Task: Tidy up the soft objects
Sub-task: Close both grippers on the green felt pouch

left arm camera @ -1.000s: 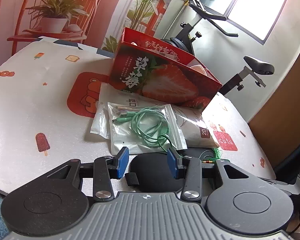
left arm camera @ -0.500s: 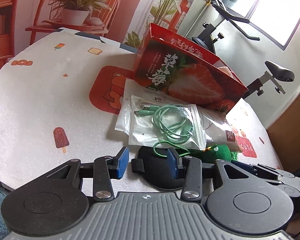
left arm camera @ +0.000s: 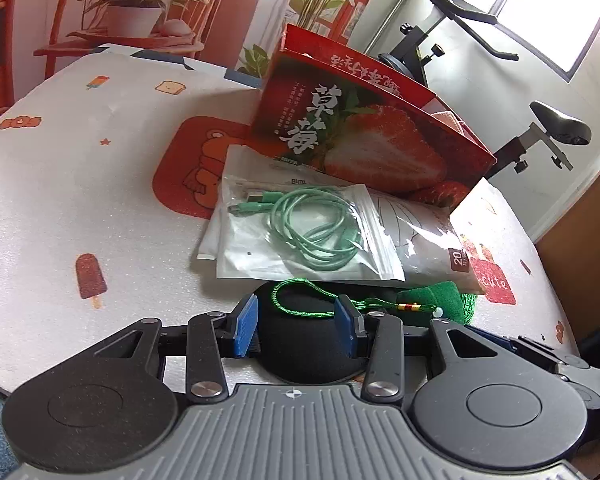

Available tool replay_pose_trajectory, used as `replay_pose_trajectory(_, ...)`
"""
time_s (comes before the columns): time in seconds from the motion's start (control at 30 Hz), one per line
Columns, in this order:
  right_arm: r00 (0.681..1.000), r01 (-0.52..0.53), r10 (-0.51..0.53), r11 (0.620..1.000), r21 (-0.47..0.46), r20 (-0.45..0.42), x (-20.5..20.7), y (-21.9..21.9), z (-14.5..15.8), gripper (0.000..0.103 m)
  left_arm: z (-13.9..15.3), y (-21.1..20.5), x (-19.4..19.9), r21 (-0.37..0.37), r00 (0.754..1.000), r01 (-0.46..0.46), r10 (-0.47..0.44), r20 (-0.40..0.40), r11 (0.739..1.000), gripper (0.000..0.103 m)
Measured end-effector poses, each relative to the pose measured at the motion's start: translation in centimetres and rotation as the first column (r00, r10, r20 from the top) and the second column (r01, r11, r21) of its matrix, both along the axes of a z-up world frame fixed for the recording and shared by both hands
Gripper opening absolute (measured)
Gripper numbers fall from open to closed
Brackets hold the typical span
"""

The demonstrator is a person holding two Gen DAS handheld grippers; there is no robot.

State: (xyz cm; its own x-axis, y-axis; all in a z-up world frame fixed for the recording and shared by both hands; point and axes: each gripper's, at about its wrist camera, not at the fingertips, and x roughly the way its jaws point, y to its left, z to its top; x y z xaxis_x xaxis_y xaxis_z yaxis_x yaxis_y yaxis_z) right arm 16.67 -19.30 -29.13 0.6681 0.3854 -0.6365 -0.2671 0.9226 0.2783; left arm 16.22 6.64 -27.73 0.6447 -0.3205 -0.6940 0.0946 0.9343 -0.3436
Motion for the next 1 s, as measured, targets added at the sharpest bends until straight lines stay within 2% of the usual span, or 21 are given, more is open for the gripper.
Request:
replay_pose_trajectory(0.2,1.000,-0.007,0.007,1.000,0.014,-0.016,-0.2,-0.3,-0.4,0.056,0.5,-2.9,0.7,-0.002,0.996,0.084,-0.084,0.007,0.996,0.044)
replay_pose_trajectory(0.3,1.000,-0.009,0.010,0.999,0.034,-0.022,-0.2,-0.4,-0.6,0.054,0.8,-4.0,0.9,-0.040,0.993,0.120,-0.120,-0.006,0.992,0.044)
replay_pose_trajectory(0.37,0.999,-0.021,0.022,0.999,0.043,-0.023,-0.1,-0.5,-0.8,0.049,0.8,-4.7,1.0,-0.059,0.989,0.144,-0.145,-0.011,0.988,0.044)
replay_pose_trajectory(0.5,0.999,-0.035,0.036,0.998,0.047,-0.013,-0.1,-0.3,-0.9,0.048,0.5,-6.5,1.6,-0.032,0.981,0.195,-0.195,-0.019,0.980,0.046)
replay_pose_trajectory(0.57,0.999,-0.045,0.045,0.998,0.038,-0.001,-0.1,-0.1,-0.9,0.048,0.2,-7.2,2.2,-0.042,0.975,0.219,-0.220,-0.033,0.975,0.051)
replay_pose_trajectory(0.73,0.998,-0.066,0.066,0.998,0.025,0.006,0.1,0.3,-1.5,0.049,-0.6,-8.8,3.0,-0.054,0.966,0.254,-0.257,-0.042,0.966,0.051)
replay_pose_trajectory(0.9,0.997,-0.079,0.079,0.997,0.021,0.017,0.2,0.2,-1.7,0.049,-1.2,-10.0,3.2,-0.003,0.958,0.282,-0.281,-0.048,0.960,0.051)
replay_pose_trajectory(1.0,0.996,-0.085,0.085,0.996,0.020,0.015,0.4,0.3,-1.8,0.049,-1.7,-9.9,3.5,-0.016,0.958,0.280,-0.281,-0.054,0.960,0.051)
